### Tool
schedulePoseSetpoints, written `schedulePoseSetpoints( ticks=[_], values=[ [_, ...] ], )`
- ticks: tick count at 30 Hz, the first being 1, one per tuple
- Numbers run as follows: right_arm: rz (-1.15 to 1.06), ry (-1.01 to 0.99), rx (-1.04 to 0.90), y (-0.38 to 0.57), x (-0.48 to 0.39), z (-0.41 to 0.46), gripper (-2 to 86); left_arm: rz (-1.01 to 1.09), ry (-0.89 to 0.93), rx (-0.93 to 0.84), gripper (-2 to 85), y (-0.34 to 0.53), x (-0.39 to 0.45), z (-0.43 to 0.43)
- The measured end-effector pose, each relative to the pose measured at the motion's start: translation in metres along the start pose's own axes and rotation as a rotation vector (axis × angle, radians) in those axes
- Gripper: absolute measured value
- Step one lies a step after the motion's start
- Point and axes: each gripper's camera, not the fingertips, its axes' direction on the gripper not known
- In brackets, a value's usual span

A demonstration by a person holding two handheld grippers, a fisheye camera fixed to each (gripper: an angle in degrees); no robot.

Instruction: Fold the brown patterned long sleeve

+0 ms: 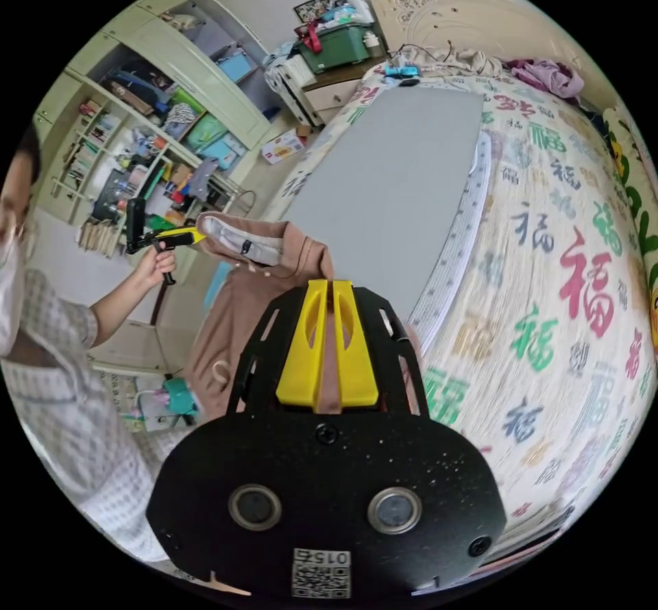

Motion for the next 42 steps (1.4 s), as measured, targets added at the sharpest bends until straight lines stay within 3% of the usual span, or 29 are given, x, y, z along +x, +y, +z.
schedulePoseSetpoints(
  ticks=[4,9,17,24,29,33,35,39,42],
  values=[
    [0.009,-0.022,-0.133,0.109,-0.068,-0.012,0.2,-0.04,0.037,-0.13,0.0,0.096,0.052,-0.013],
    [0.039,0.018,-0.429,0.249,-0.137,0.045,0.2,-0.142,-0.007,-0.325,0.0,0.193,0.085,0.017],
    [0.112,0.061,-0.612,0.333,-0.154,0.102,1.0,-0.269,-0.116,-0.472,0.6,0.273,0.083,0.074],
    [0.195,-0.004,-0.476,0.331,-0.15,0.04,-0.4,-0.298,-0.137,-0.471,0.6,0.28,0.078,0.07],
    [0.189,-0.093,-0.417,0.314,-0.165,0.04,-0.5,-0.318,-0.144,-0.348,0.2,0.268,0.082,0.07],
    [0.187,-0.073,-0.537,0.325,-0.178,0.082,-0.5,-0.356,-0.089,-0.385,0.5,0.263,0.074,0.104],
    [0.202,-0.027,-0.593,0.334,-0.178,0.091,-0.5,-0.41,-0.116,-0.499,0.7,0.27,0.061,0.134],
    [0.254,-0.115,-0.405,0.31,-0.152,0.028,0.5,-0.416,-0.113,-0.465,1.8,0.266,0.05,0.134],
    [0.374,-0.048,-0.165,0.279,-0.09,-0.041,2.3,-0.503,-0.179,-0.297,5.9,0.25,0.022,0.108]
  ],
)
